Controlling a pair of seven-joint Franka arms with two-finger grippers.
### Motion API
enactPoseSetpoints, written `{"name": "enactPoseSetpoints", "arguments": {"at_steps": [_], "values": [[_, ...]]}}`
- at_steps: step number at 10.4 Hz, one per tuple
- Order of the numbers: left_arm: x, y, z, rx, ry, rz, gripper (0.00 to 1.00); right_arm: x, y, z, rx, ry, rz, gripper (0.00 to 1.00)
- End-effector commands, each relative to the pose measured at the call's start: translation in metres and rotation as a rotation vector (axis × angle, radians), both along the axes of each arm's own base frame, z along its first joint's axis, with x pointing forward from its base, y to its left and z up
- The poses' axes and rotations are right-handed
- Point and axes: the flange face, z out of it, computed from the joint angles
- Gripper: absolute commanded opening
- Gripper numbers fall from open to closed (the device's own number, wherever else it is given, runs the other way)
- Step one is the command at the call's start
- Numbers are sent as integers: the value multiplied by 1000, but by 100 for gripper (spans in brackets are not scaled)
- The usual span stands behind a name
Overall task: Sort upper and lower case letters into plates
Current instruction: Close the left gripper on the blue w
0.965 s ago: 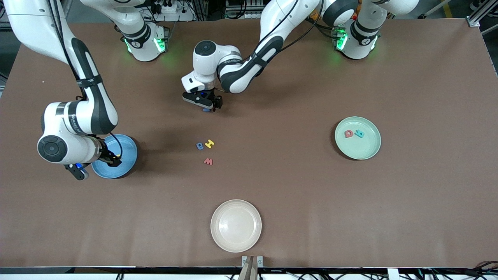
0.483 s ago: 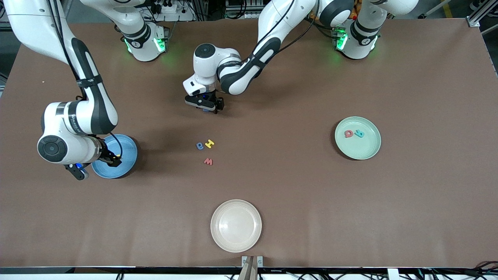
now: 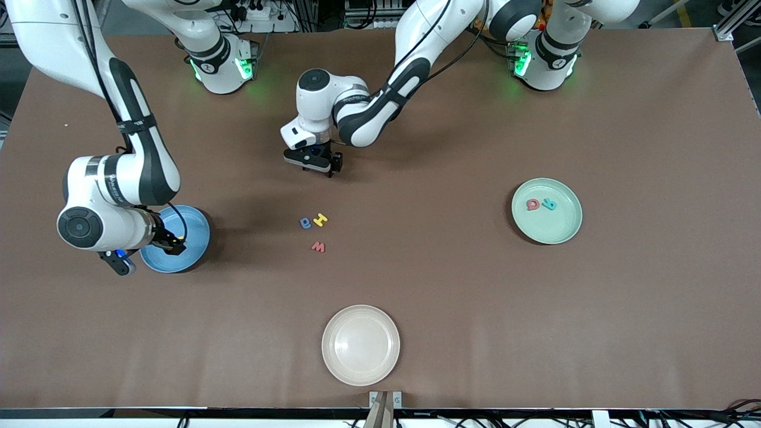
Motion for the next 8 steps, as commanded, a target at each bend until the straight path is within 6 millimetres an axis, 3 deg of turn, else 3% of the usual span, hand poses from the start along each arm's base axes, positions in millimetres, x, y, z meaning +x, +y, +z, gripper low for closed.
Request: {"name": "enactPoseSetpoints", "arguments": {"at_steps": [1, 4, 8], "values": [[-1, -5, -2, -2, -7, 3, 83, -2, 0, 6, 1, 4, 10, 100], [-24, -8, -8, 64, 10, -19, 83, -2, -1, 6, 2, 4, 8, 100], [-25, -5, -12, 102, -2, -66, 76, -2, 0, 5, 0, 5, 11, 100]]}}
